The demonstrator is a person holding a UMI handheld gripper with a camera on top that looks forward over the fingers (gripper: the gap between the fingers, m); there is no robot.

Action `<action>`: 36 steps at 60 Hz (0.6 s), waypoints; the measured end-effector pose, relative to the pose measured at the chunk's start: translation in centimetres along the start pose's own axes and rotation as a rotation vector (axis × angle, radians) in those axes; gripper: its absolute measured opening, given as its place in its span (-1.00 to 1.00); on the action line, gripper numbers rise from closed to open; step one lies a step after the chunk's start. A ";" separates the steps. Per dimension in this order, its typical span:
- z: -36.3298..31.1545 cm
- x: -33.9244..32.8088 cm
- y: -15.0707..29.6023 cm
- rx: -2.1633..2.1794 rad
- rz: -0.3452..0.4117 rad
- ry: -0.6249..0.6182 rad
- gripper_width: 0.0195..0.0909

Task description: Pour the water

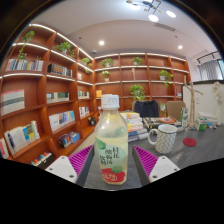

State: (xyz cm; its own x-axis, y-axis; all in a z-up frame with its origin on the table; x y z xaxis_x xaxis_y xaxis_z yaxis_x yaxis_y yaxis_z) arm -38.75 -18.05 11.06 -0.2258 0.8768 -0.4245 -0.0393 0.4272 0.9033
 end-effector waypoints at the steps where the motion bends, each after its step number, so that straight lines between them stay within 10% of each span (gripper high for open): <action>1: -0.1 0.2 0.1 0.002 0.002 0.003 0.61; 12: 0.2 1.6 0.5 -0.021 0.009 -0.029 -0.13; 36: 0.4 1.9 0.6 -0.020 0.027 -0.005 -0.49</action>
Point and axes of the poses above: the point between the fingertips, and its own axes, seen from behind it with the camera up: z to the right, y up, x forward, the way the camera looks, the point moved 9 cm from there along -x, backward, against the way the camera looks, and after that the axes turned 15 degrees about -z, right-handed, at the moved point
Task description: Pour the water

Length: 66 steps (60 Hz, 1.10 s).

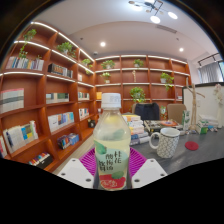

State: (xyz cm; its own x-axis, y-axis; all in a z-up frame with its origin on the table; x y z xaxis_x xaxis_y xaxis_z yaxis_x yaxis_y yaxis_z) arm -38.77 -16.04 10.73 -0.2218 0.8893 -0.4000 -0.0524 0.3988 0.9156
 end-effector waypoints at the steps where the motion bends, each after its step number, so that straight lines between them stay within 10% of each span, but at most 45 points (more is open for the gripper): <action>1: 0.1 0.1 0.1 0.006 -0.006 0.002 -0.49; 18: 2.8 3.5 4.9 0.563 -0.044 0.220 -0.49; 66: 9.0 7.5 11.1 1.852 0.244 0.832 -0.49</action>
Point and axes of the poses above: the point between the fingertips, and its own axes, seen from behind it with the camera up: z to the right, y up, x forward, the way the camera looks, the point moved 9 cm from there along -x, backward, against the way the camera looks, and after that the axes turned 15 degrees about -z, right-handed, at the moved point
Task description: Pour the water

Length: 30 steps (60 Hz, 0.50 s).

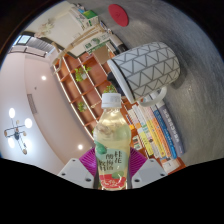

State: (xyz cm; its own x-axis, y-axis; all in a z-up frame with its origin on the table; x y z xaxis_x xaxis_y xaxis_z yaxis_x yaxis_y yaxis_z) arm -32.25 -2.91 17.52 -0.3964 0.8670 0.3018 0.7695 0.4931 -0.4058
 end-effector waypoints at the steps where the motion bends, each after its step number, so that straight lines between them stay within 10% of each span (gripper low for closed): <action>1: 0.0 0.0 0.0 0.000 -0.001 -0.002 -0.50; 30: -5.5 -0.8 -0.7 -0.955 -0.095 -0.371 -0.43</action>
Point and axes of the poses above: the point between the fingertips, and its own axes, seen from behind it with the camera up: z to the right, y up, x forward, the way the camera looks, the point moved 9 cm from there along -x, backward, against the way the camera looks, and after that the axes turned 15 degrees about -z, right-handed, at the moved point
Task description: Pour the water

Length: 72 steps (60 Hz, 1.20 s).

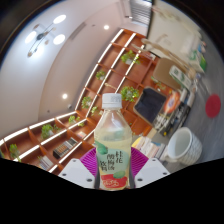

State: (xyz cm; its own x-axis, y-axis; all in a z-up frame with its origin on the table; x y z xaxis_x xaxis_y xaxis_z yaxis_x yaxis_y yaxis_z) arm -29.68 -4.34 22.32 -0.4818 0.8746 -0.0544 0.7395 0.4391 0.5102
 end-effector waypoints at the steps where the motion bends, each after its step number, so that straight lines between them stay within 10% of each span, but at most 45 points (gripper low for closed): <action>1: -0.2 -0.2 0.6 -0.056 0.005 -0.020 -0.43; 32: 8.3 -5.7 13.9 -0.994 0.031 -0.844 -0.43; 72: 21.6 -6.2 13.4 -0.801 -0.003 -0.790 -0.34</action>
State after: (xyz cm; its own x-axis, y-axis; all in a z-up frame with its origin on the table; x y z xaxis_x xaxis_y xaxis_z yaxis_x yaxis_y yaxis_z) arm -6.66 0.55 10.92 0.1602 0.8834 -0.4404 0.0866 0.4318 0.8978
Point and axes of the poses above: the point between the fingertips, and its own axes, seen from behind it with the camera up: z to the right, y up, x forward, the way the camera looks, the point moved 9 cm from there along -x, backward, against the way the camera looks, and after that the axes turned 15 degrees about -z, right-handed, at the moved point
